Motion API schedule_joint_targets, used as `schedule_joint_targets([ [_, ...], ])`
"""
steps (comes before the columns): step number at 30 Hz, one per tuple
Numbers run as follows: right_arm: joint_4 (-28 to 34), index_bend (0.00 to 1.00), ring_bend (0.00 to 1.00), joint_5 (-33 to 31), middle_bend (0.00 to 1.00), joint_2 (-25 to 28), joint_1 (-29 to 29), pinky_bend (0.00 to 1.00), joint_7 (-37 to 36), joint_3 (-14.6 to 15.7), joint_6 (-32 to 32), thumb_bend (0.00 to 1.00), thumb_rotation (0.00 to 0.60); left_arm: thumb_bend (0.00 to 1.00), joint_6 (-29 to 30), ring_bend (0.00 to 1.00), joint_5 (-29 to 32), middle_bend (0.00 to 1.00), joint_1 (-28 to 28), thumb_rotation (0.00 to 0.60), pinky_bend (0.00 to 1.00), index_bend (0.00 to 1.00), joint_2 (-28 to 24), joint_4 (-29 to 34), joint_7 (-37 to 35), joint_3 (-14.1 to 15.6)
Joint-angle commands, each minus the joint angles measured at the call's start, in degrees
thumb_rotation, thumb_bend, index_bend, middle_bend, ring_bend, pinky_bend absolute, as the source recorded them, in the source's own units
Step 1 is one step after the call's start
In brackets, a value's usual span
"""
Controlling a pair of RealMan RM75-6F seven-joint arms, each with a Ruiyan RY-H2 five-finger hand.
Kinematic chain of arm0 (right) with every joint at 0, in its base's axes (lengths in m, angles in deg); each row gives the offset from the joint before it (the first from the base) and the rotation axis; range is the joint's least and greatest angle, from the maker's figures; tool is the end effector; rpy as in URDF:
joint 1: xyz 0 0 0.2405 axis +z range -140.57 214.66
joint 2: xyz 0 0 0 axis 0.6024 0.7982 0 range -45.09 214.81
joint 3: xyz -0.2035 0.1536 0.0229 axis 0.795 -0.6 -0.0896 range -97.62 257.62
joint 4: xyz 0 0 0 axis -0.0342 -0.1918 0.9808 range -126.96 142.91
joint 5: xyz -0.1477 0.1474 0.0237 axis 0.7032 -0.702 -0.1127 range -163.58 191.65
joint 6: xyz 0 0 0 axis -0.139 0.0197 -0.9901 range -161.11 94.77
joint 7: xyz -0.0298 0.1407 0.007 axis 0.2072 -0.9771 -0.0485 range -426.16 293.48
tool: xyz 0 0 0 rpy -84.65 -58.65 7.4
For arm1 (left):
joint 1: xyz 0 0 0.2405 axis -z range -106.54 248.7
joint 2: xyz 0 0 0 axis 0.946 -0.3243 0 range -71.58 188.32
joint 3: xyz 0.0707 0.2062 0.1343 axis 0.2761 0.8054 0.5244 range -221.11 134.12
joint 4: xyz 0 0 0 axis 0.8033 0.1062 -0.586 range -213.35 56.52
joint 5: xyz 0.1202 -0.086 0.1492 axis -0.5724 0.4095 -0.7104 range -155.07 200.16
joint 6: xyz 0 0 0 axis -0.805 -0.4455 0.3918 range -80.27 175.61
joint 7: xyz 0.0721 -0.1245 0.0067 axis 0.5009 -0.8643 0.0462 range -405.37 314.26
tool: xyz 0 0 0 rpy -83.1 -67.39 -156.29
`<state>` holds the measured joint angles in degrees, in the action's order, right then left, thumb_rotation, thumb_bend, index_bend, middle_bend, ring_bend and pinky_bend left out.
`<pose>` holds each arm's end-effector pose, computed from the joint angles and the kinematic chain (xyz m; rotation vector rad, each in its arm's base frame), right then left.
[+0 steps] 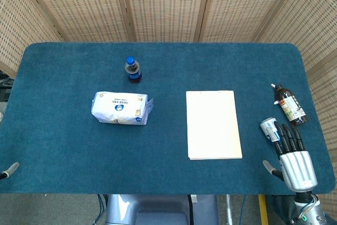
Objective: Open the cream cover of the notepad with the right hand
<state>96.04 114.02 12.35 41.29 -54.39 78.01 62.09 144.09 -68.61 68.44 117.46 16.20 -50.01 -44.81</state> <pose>-0.2729 -0.1687 0.1283 1.4926 -0.5809 1.0314 -0.3077 0.1335 0.1997 -1.2903 -0.8383 -0.9855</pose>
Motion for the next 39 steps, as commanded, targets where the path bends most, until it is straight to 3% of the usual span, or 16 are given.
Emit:
schedule_joint_targets([
  [1, -0.1, 0.00, 0.00, 0.2, 0.00, -0.1, 0.1, 0.00, 0.2, 0.1, -0.2, 0.00, 0.600, 0.00, -0.1, 0.00, -0.2, 0.00, 0.0, 0.600, 0.00, 0.00, -0.2, 0.0, -0.2, 0.1],
  [8, -1.3, 0.00, 0.00, 1.5, 0.00, -1.1, 1.0, 0.00, 1.5, 1.0, -2.2, 0.00, 0.600, 0.00, -0.6, 0.00, -0.2, 0.00, 0.2, 0.600, 0.00, 0.00, -0.2, 0.0, -0.3, 0.2],
  [14, -5.8, 0.00, 0.00, 4.4, 0.00, -4.2, 4.6, 0.00, 3.3, 3.1, -9.1, 0.00, 0.600, 0.00, -1.3, 0.00, 0.9, 0.00, 0.5, 0.600, 0.00, 0.00, -0.2, 0.3, 0.0, -0.2],
  [19, -8.8, 0.00, 0.00, 5.6, 0.00, -6.9, 8.0, 0.00, 3.7, 4.4, -15.6, 0.15, 0.600, 0.00, -2.2, 0.00, 1.5, 0.00, 0.8, 0.600, 0.00, 0.00, -0.1, 0.7, 1.0, -0.4],
  [23, -11.1, 0.00, 0.00, 5.0, 0.00, -9.0, 9.5, 0.00, 4.3, 4.6, -18.9, 0.18, 0.600, 0.00, -2.5, 0.00, 1.8, 0.00, 0.9, 0.600, 0.00, 0.00, 0.0, 0.9, 1.4, -0.4],
  [27, -13.1, 0.00, 0.00, 4.1, 0.00, -10.9, 10.1, 0.00, 5.2, 4.4, -20.4, 0.22, 0.600, 0.00, -2.7, 0.00, 2.0, 0.00, 1.0, 0.600, 0.00, 0.00, 0.0, 0.9, 1.4, -0.5],
  [32, -14.9, 0.00, 0.00, 3.4, 0.00, -12.6, 10.7, 0.00, 5.2, 4.5, -21.1, 0.36, 0.600, 0.00, -3.1, 0.00, 2.2, 0.00, 1.2, 0.600, 0.00, 0.00, -0.1, 1.0, 1.3, -0.6],
  [39, -15.7, 0.00, 0.00, 3.1, 0.00, -13.8, 11.4, 0.00, 5.8, 4.6, -21.6, 0.36, 0.600, 0.00, -3.3, 0.00, 2.2, 0.00, 1.3, 0.600, 0.00, 0.00, -0.1, 1.0, 1.7, -0.5],
])
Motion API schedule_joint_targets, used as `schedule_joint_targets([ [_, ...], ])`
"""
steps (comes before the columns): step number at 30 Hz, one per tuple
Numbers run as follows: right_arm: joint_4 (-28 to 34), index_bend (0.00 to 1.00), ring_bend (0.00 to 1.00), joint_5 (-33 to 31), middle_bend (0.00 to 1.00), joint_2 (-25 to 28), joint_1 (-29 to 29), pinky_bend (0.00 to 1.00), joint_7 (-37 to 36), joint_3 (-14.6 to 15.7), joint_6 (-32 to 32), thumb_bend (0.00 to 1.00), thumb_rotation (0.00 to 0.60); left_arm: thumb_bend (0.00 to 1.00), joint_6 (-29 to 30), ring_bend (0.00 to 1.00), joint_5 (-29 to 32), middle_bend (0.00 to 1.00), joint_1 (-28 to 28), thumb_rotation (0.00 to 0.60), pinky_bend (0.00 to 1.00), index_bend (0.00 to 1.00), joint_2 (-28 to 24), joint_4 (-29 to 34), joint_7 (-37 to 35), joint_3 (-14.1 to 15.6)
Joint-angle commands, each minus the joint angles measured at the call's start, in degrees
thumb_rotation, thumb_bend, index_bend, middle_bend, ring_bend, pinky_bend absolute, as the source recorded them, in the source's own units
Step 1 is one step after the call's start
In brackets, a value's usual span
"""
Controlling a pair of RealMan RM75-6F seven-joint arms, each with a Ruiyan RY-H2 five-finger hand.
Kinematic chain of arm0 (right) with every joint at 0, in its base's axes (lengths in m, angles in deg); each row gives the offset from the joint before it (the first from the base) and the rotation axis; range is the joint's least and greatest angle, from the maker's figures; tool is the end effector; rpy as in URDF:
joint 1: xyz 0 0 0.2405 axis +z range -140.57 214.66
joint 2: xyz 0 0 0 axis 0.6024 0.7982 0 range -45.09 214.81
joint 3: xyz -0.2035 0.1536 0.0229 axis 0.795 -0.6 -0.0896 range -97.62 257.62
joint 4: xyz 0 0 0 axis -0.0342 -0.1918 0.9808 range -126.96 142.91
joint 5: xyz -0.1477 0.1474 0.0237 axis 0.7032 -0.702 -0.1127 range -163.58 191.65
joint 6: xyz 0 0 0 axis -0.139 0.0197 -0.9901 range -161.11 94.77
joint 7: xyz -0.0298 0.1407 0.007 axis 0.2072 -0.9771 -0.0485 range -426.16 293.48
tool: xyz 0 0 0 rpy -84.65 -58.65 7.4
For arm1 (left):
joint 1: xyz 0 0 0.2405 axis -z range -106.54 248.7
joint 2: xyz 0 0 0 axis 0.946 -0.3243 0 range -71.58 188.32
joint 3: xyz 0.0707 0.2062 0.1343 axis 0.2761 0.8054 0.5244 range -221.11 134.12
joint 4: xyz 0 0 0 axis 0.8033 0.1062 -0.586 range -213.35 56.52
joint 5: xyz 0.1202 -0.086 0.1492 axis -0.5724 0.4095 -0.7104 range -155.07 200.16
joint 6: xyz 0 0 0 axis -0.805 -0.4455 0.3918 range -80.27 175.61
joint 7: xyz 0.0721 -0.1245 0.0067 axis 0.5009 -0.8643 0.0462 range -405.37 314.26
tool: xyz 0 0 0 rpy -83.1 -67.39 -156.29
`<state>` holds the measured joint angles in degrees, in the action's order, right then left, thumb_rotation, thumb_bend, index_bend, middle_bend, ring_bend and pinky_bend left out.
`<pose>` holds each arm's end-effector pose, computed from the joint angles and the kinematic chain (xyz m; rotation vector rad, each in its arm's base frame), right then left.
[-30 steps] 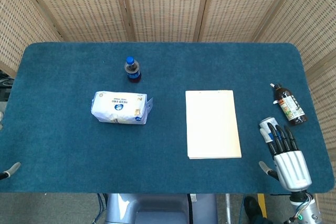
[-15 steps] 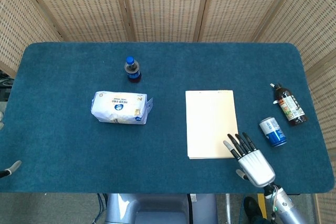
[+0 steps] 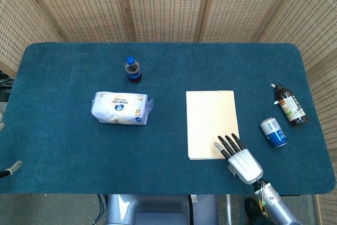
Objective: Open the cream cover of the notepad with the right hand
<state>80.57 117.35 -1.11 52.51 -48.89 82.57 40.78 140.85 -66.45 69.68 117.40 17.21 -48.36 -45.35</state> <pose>-0.2730 -0.2036 0.0085 1.9897 -0.5118 0.8138 -0.3094 0.1427 0.1948 -1.2976 -0.8650 -0.9428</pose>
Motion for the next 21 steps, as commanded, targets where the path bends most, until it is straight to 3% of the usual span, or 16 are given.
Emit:
schedule_joint_targets([
  [1, -0.4, 0.00, 0.00, -0.4, 0.00, -0.6, 0.3, 0.00, 0.6, 0.1, -0.7, 0.36, 0.600, 0.00, 0.0, 0.00, 0.0, 0.00, 0.0, 0.600, 0.00, 0.00, 0.0, 0.1, 0.0, 0.0],
  [21, -3.3, 0.00, 0.00, -3.9, 0.00, -4.2, 2.1, 0.00, 3.6, -0.8, -3.9, 0.45, 0.600, 0.00, -0.3, 0.00, 0.3, 0.00, 0.1, 0.600, 0.00, 0.00, -0.1, 0.1, -0.1, -0.1],
])
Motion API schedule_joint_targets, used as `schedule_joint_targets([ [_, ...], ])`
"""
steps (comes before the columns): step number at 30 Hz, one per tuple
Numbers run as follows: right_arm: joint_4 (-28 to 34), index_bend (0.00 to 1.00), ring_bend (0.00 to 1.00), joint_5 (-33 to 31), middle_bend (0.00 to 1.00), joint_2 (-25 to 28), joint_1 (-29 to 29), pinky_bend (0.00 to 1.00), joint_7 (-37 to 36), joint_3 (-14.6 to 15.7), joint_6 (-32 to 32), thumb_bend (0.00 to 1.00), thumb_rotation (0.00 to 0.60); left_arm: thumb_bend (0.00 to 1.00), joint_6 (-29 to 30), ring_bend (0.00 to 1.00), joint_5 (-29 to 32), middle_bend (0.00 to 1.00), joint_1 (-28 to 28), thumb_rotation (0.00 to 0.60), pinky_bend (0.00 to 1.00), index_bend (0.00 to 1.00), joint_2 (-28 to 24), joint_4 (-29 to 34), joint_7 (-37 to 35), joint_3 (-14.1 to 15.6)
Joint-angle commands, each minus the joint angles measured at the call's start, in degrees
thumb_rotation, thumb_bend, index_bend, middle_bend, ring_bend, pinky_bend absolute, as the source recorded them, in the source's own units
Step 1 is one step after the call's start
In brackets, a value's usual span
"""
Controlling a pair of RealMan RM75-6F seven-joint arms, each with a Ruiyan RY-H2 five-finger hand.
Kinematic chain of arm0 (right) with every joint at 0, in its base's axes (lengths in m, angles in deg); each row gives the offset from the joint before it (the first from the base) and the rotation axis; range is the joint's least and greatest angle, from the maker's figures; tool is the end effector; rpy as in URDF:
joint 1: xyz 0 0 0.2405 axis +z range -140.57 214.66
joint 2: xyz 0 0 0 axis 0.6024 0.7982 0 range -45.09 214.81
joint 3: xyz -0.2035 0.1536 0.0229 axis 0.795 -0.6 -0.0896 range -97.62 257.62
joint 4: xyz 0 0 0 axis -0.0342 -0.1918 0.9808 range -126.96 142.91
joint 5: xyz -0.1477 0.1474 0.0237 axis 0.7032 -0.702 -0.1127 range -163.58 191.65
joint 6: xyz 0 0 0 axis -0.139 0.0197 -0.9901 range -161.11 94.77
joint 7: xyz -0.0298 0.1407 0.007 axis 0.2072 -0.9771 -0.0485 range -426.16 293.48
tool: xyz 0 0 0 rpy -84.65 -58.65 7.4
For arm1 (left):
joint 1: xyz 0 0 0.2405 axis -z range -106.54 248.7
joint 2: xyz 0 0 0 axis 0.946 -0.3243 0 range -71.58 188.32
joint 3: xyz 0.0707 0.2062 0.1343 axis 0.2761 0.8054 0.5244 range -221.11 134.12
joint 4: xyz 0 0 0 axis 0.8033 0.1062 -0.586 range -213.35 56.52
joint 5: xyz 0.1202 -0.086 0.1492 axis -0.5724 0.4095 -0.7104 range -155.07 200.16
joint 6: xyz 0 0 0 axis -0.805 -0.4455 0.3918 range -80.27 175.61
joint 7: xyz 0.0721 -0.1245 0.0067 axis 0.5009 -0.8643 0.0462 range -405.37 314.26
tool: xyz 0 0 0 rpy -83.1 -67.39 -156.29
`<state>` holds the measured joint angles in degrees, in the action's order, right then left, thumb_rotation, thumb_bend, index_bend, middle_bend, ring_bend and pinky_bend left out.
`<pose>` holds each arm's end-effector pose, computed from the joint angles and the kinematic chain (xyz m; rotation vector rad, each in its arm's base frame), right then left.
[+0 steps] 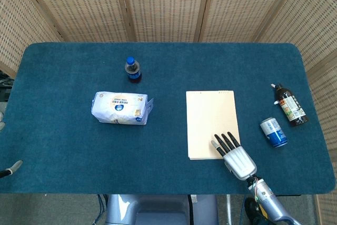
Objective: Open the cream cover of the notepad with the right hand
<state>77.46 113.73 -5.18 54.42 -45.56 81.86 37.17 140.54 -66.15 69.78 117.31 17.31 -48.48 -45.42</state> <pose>-0.2727 -0.2168 -0.0140 2.0007 -0.5022 0.7426 -0.3098 0.1435 0.1949 -1.2957 -0.8704 -0.9407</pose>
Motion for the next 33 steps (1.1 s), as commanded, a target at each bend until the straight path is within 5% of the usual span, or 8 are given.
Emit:
schedule_joint_targets([
  [1, -0.2, 0.00, 0.00, -0.5, 0.00, -0.3, 0.2, 0.00, 0.4, -0.1, -0.4, 0.45, 0.600, 0.00, 0.0, 0.00, 0.0, 0.00, 0.0, 0.600, 0.00, 0.00, 0.0, 0.0, 0.0, 0.0],
  [28, -2.0, 0.00, 0.00, -4.2, 0.00, -2.2, 1.9, 0.00, 2.8, -1.0, -2.1, 0.45, 0.600, 0.00, -0.3, 0.00, 0.1, 0.00, 0.1, 0.600, 0.00, 0.00, -0.2, 0.1, -0.3, 0.0],
  [33, -4.0, 0.07, 0.00, -3.9, 0.08, -3.6, 2.5, 0.00, 3.1, -1.4, -1.3, 0.48, 0.600, 0.00, -0.3, 0.00, 0.1, 0.00, 0.1, 0.600, 0.00, 0.00, -0.3, 0.1, -0.4, 0.0],
])
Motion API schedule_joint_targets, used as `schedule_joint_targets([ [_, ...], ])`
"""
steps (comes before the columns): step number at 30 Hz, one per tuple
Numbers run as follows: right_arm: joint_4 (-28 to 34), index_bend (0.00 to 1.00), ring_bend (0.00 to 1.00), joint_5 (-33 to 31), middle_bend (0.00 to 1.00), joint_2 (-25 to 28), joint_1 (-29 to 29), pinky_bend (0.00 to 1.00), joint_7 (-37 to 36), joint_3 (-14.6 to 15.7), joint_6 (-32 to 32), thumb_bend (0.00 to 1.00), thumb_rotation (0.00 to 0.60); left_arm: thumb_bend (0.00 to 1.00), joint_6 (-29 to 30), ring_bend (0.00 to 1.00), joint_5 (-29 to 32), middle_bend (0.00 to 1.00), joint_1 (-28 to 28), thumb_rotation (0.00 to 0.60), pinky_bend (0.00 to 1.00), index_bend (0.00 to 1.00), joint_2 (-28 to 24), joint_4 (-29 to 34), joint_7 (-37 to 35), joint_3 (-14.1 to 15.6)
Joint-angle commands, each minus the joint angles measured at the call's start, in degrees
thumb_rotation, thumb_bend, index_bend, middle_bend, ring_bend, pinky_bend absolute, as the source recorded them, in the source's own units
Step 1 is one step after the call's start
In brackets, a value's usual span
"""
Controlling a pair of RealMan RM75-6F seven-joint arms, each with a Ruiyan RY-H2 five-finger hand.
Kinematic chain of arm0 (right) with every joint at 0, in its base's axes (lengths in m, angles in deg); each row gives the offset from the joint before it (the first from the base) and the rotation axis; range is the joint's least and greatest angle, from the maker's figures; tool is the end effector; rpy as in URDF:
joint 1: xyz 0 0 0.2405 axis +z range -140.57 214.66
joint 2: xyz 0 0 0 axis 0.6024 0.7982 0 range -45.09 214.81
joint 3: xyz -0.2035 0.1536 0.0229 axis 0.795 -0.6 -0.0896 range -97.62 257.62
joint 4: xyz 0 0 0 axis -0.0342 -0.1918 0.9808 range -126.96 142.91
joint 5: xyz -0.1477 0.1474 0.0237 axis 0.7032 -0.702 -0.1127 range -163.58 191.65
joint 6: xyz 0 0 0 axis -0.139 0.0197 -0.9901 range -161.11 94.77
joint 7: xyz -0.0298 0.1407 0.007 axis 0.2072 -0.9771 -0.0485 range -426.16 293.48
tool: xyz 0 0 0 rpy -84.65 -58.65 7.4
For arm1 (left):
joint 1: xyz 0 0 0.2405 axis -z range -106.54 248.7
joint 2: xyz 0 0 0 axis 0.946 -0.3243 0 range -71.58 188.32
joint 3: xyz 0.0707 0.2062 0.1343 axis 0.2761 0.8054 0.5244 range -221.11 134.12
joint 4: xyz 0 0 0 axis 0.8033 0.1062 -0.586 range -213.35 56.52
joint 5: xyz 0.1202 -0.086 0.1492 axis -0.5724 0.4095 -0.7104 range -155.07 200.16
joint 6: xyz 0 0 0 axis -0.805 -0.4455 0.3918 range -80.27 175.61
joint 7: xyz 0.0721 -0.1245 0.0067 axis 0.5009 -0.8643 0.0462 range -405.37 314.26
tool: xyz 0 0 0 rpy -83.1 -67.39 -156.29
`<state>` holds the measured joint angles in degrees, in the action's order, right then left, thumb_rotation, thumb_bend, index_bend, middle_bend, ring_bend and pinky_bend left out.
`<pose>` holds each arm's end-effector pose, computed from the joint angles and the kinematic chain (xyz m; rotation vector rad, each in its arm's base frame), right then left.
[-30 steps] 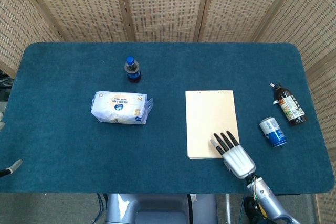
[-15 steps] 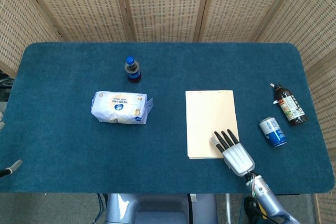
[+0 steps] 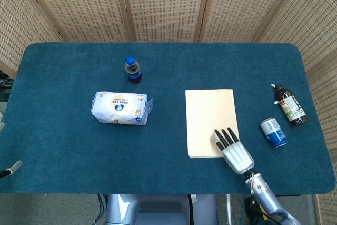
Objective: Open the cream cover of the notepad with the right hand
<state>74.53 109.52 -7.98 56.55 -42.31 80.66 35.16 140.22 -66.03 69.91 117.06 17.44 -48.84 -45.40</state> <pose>-0.2734 -0.2351 -0.0246 1.9771 -0.4761 0.6788 -0.3099 0.1442 0.1954 -1.2970 -0.8774 -0.9411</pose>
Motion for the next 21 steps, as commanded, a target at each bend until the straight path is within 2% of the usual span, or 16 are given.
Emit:
schedule_joint_targets([
  [1, -1.5, 0.08, 0.01, 0.5, 0.11, -1.1, 0.5, 0.00, -0.6, -0.3, 1.1, 0.51, 0.600, 0.00, -0.1, 0.00, 0.0, 0.00, 0.0, 0.600, 0.00, 0.00, 0.0, 0.0, 0.0, 0.0],
  [4, -3.8, 0.11, 0.05, 1.2, 0.15, -2.6, 1.0, 0.03, -2.1, -0.9, 2.7, 0.57, 0.600, 0.00, -0.1, 0.00, 0.0, 0.00, 0.1, 0.600, 0.00, 0.00, 0.0, 0.0, 0.0, 0.0],
  [7, -5.9, 0.12, 0.05, 1.7, 0.15, -4.0, 1.6, 0.03, -3.4, -1.5, 4.0, 0.60, 0.600, 0.00, -0.2, 0.00, 0.0, 0.00, 0.1, 0.600, 0.00, 0.00, 0.0, 0.0, 0.2, 0.1],
  [14, -9.4, 0.12, 0.05, 1.7, 0.15, -6.5, 3.9, 0.03, -5.1, -3.2, 4.7, 0.60, 0.600, 0.00, -0.5, 0.00, 0.4, 0.00, 0.2, 0.600, 0.00, 0.00, 0.0, 0.2, 0.4, -0.1],
  [21, -12.3, 0.12, 0.05, 0.0, 0.13, -8.2, 7.2, 0.03, -4.9, -4.9, 0.9, 0.60, 0.600, 0.00, -1.2, 0.00, 0.8, 0.00, 0.5, 0.600, 0.00, 0.00, 0.2, 0.4, 1.1, -0.2],
])
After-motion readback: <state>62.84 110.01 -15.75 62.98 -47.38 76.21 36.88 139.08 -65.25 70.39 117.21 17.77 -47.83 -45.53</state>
